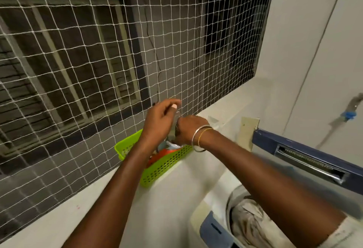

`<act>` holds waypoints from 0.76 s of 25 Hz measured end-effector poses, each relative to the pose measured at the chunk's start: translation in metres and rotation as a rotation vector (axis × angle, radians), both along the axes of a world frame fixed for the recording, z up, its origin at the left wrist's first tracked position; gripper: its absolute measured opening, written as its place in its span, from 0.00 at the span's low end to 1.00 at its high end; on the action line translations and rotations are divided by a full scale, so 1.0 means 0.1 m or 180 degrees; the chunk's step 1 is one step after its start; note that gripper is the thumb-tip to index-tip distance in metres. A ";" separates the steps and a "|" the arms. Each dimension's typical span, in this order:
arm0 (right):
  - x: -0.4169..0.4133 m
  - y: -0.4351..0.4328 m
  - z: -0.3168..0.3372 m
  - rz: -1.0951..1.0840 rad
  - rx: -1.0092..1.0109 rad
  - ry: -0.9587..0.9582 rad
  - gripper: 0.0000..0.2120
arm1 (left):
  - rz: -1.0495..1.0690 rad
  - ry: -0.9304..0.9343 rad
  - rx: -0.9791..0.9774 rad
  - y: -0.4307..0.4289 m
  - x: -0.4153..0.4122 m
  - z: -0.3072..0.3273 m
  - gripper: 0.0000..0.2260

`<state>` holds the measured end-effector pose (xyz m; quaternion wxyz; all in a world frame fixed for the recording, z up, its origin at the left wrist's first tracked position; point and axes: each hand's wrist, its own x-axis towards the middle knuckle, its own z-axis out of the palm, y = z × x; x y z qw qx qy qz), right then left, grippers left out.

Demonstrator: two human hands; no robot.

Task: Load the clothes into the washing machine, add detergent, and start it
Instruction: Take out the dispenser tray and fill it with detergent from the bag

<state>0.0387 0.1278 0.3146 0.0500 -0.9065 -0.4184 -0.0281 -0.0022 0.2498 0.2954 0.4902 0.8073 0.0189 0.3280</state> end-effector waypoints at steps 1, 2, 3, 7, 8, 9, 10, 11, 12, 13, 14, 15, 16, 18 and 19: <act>0.00 0.03 0.01 0.0043 -0.0178 -0.0011 0.25 | -0.0074 0.0010 -0.0059 0.05 0.01 -0.04 0.11; -0.01 0.05 0.01 0.0075 -0.0359 -0.0031 0.25 | -0.0157 0.0054 -0.0106 0.10 0.01 -0.07 0.11; -0.01 0.08 0.01 0.0095 -0.0497 -0.0049 0.24 | -0.0236 0.0125 -0.0178 0.14 0.02 -0.06 0.11; -0.04 0.15 0.02 0.0124 -0.0665 -0.0132 0.19 | -0.0585 0.0299 -0.0402 0.32 0.13 -0.05 0.12; -0.04 0.15 0.01 0.0123 -0.0662 -0.0180 0.18 | -0.0651 0.0314 -0.0438 0.35 0.16 -0.07 0.12; -0.04 0.15 0.00 0.0130 -0.0660 -0.0238 0.17 | -0.0680 0.0325 -0.0457 0.38 0.18 -0.09 0.12; -0.05 0.15 -0.02 0.0143 -0.0666 -0.0303 0.16 | -0.0716 0.0328 -0.0478 0.41 0.21 -0.11 0.12; -0.04 0.15 -0.05 0.0153 -0.0674 -0.0399 0.15 | -0.0724 0.0329 -0.0473 0.43 0.23 -0.12 0.12; -0.04 0.15 -0.07 0.0160 -0.0679 -0.0523 0.14 | -0.0764 0.0321 -0.0477 0.44 0.25 -0.13 0.12; -0.03 0.15 -0.08 0.0174 -0.0687 -0.0652 0.12 | -0.0762 0.0337 -0.0465 0.46 0.26 -0.13 0.12; -0.02 0.13 -0.08 0.0206 -0.0680 -0.0775 0.11 | -0.0767 0.0358 -0.0457 0.48 0.27 -0.14 0.13; -0.02 0.11 -0.08 0.0246 -0.0661 -0.0870 0.10 | -0.0770 0.0381 -0.0451 0.51 0.29 -0.14 0.13; 0.00 0.09 -0.09 0.0271 -0.0629 -0.0904 0.10 | -0.0807 0.0392 -0.0469 0.53 0.29 -0.14 0.13; 0.05 0.05 -0.11 0.0241 -0.0493 -0.0763 0.11 | -0.0866 0.0409 -0.0533 0.55 0.30 -0.15 0.13; 0.10 0.05 -0.14 0.0235 -0.0380 -0.0657 0.11 | -0.0883 0.0418 -0.0552 0.56 0.30 -0.15 0.13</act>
